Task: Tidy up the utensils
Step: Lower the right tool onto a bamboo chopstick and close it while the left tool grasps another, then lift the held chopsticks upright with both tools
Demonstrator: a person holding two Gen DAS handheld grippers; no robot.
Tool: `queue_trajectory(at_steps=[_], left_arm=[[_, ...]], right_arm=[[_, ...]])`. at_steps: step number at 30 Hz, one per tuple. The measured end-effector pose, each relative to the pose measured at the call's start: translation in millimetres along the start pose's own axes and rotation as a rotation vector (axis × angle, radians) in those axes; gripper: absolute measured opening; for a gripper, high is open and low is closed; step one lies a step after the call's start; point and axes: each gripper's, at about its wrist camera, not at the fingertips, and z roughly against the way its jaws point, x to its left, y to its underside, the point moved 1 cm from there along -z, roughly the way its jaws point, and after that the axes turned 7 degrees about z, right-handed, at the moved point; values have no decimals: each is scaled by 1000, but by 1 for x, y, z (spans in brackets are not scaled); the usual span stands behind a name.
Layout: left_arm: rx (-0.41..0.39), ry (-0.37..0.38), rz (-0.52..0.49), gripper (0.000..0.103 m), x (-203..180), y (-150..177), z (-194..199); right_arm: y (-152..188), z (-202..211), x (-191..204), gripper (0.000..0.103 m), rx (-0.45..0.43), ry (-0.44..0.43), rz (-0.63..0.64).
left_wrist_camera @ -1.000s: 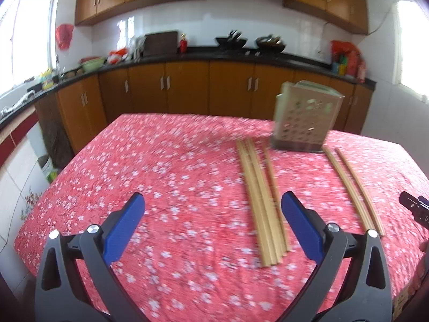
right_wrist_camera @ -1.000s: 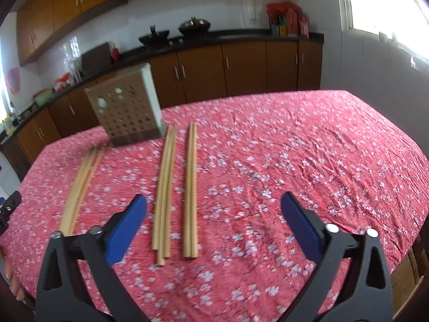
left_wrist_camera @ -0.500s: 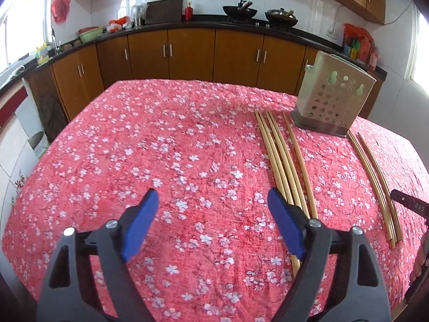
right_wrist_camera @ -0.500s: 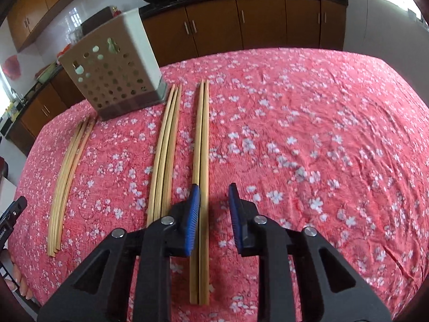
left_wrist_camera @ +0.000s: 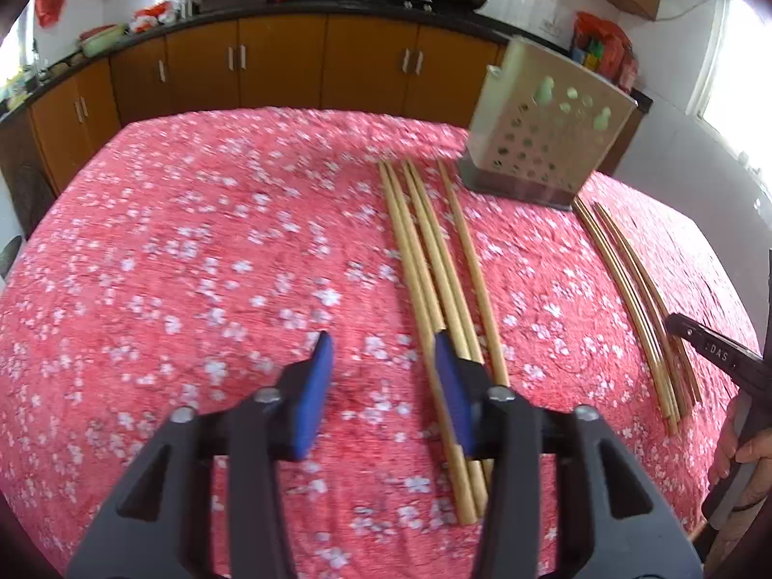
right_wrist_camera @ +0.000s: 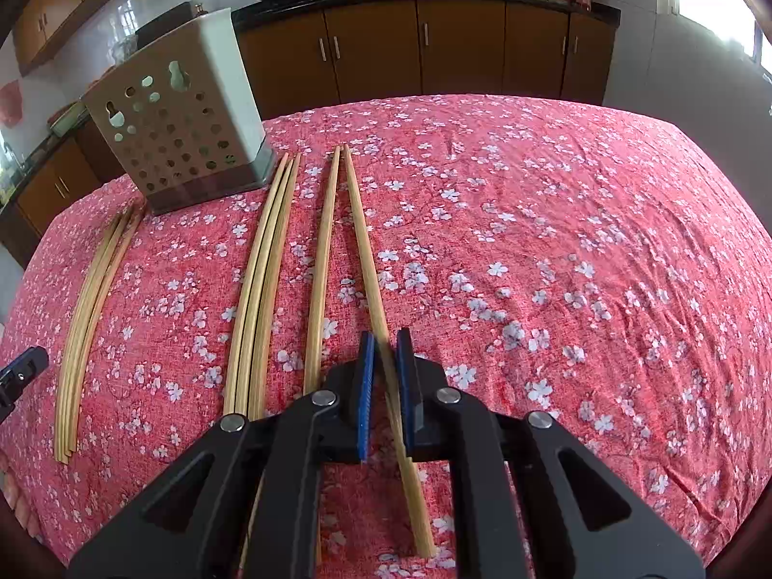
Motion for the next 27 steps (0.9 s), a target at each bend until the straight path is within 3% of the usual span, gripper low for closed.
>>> queue_trajectory(at_steps=[14,18,27], left_arm=[[78,7,-66,16,-15,6,-12],[74,-22,-83,9,-16,6,-16],[34,-105,-15,8,21,-29,-37]], right_arm=[[1,1,-2,11,-4,-1,4],[2,2,0,11,-8,0,7],[-13,-9,-9,10,-15,33,3]])
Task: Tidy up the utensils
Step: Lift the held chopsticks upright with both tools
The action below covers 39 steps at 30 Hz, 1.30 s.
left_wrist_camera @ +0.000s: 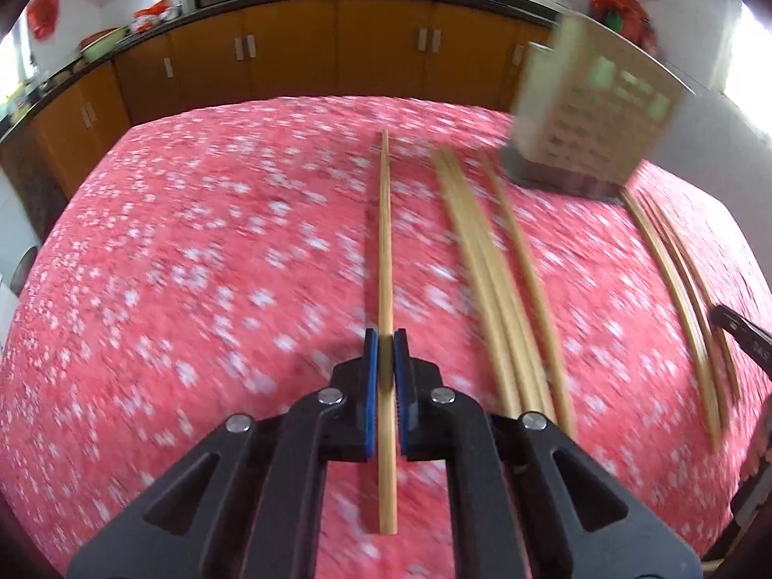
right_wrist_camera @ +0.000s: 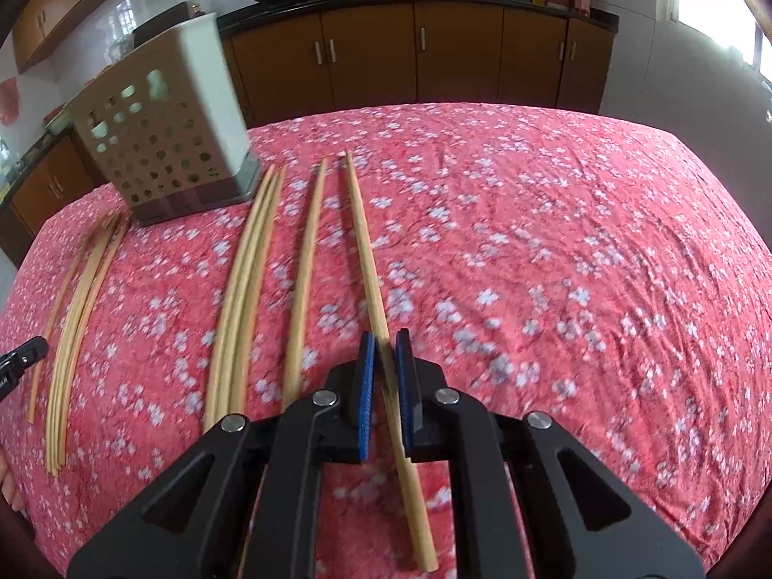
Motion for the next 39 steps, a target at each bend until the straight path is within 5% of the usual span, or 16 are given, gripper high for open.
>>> queue_trajectory(at_steps=[10,29,39], left_arm=[[-50,30,41,9,22,-6,-6],[-47,13,16,8,26,4,10],[-188,39,35,8,32,-13,63]], right_arm=[[-8,-9,-14,11,-30,38,-23],[15,14,-24,8,-31,-16,-42],[-1,74,-40,8,-193,-24,-76]])
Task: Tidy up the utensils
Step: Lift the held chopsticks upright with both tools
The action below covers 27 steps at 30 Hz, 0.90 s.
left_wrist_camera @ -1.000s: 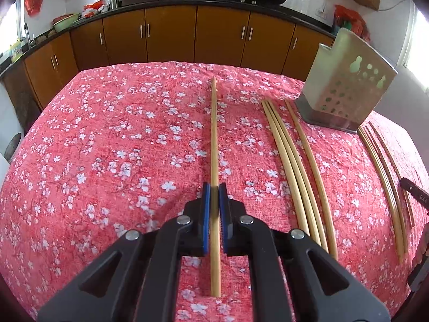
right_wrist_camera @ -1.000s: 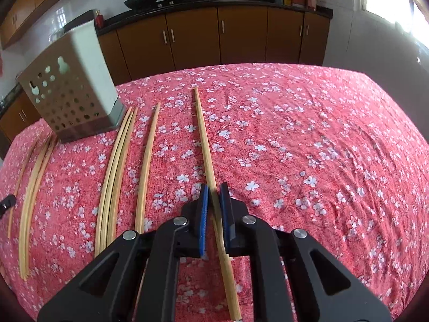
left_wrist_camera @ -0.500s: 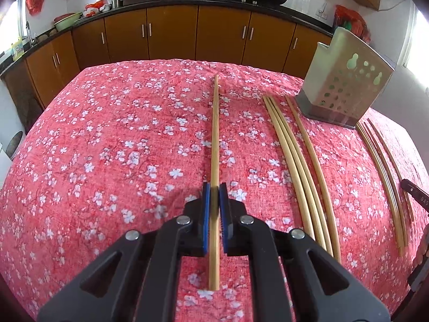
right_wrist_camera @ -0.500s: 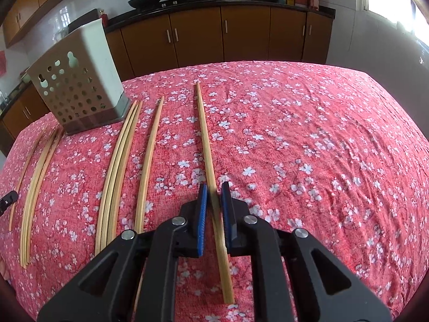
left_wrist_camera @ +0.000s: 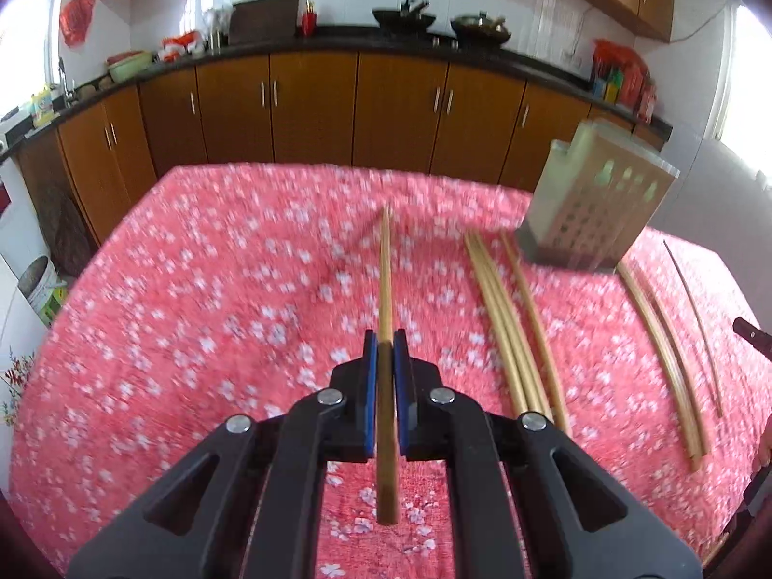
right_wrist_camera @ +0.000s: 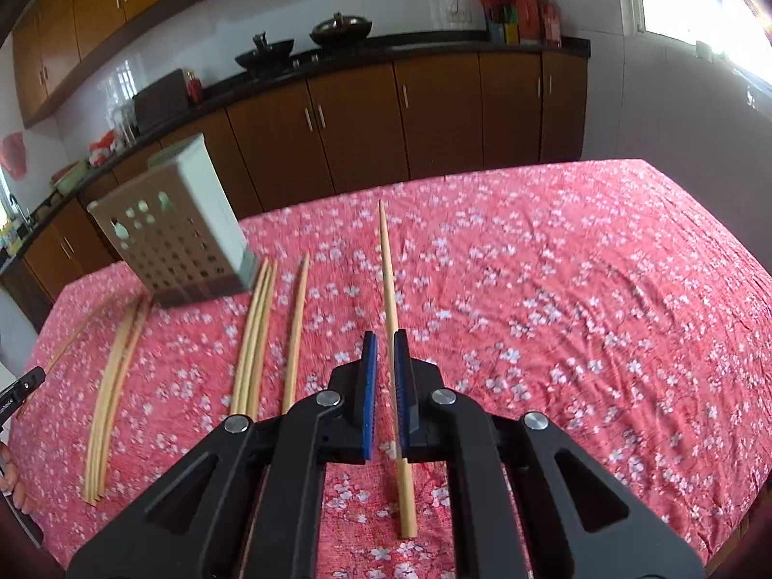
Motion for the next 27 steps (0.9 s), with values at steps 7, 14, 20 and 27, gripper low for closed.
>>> queue_trajectory(at_steps=[7,14,20,27], left_arm=[[-31,2,-18,8,-6,-6,12],[20,4,8,8,-2,7,-1],[11,6,8,8,-4,7,2],[-41,16,7,8,-6,-2,17]], right_arm=[[0,0,5,27,23,23,53],[27,-32,4,33,139,12,51],[42,-42,14,8,175,34,119],[27,-13,5,7,86,5,68]])
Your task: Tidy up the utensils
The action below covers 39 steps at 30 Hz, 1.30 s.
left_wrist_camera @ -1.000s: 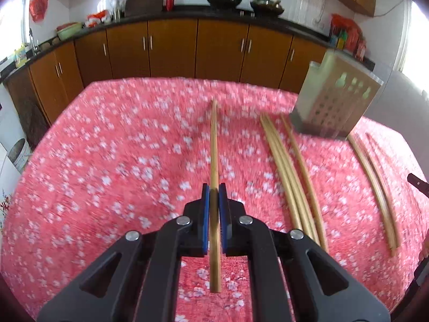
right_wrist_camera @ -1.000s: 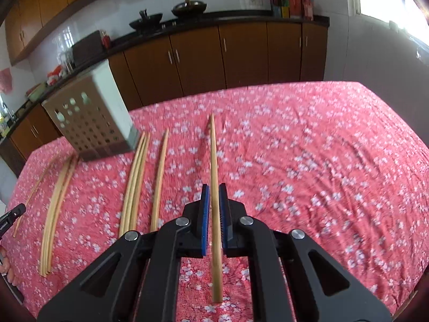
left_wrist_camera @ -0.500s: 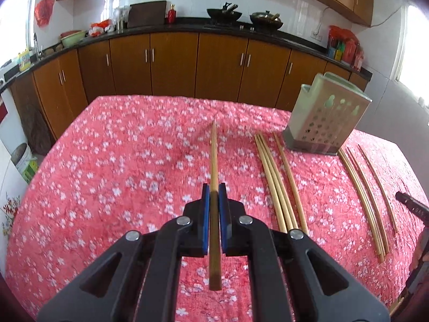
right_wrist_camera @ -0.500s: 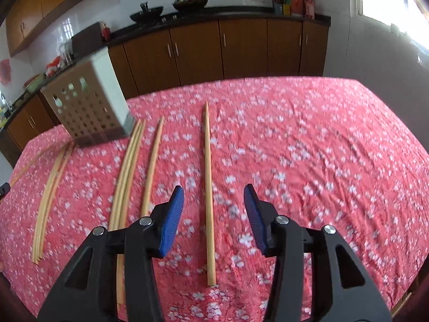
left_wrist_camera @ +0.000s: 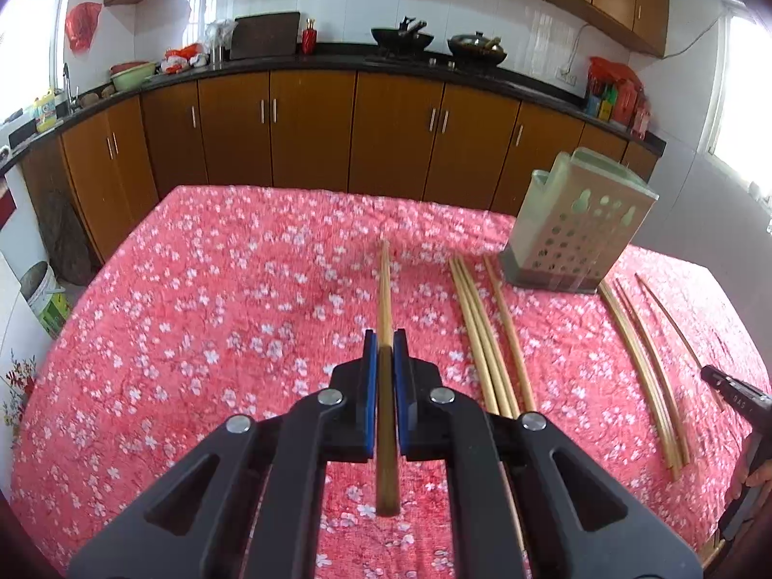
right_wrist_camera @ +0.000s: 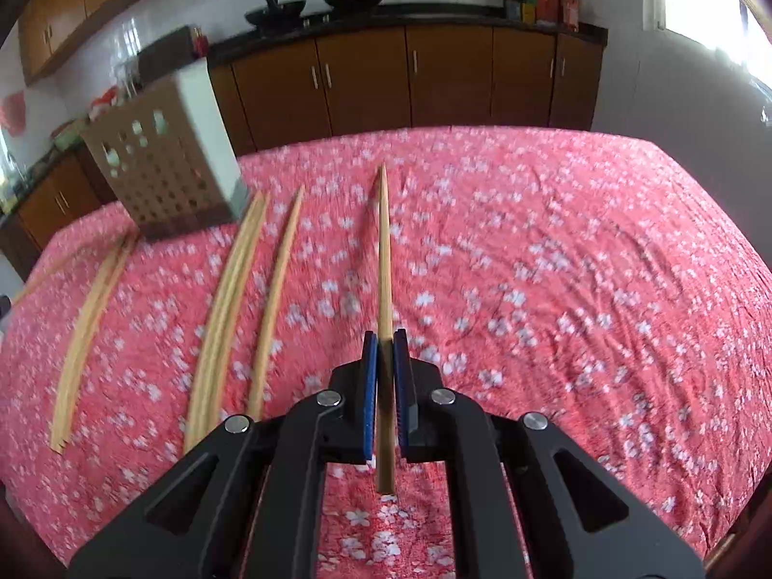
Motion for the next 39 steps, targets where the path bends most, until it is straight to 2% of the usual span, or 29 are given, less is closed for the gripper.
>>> queue_trajectory(at_steps=[7,11,15,21,25,27,32,34,39], left_arm=[[-109,20,9,8,-5,-29,30],[-171,32,23,8,-9,-47,47],[-212,39,27,8,-12,-65,56],[-231,40,10,8,-18,-81,58],[-261,38,2,7,-24,-99,63],[-293,46,-7,7,-31,-112,71],[-407,109,-2,7,-57,-148,98],[-459,158,22,7,-70,-163,110],[-531,246,53,7,-99,-179,116]], right_arm=[[-33,54,-7,7,-210,-6,-45],[-49,72,-8,7,-291,-3,-54],[-60,80,-6,7,-337,-1,-53],[-69,84,-5,7,-358,8,-50],[-91,90,0,7,-399,8,-45],[-111,103,3,7,-454,1,-47],[-156,143,12,7,-623,-59,-83],[-169,154,18,7,-687,-101,-100],[-187,149,43,7,-726,-176,-75]])
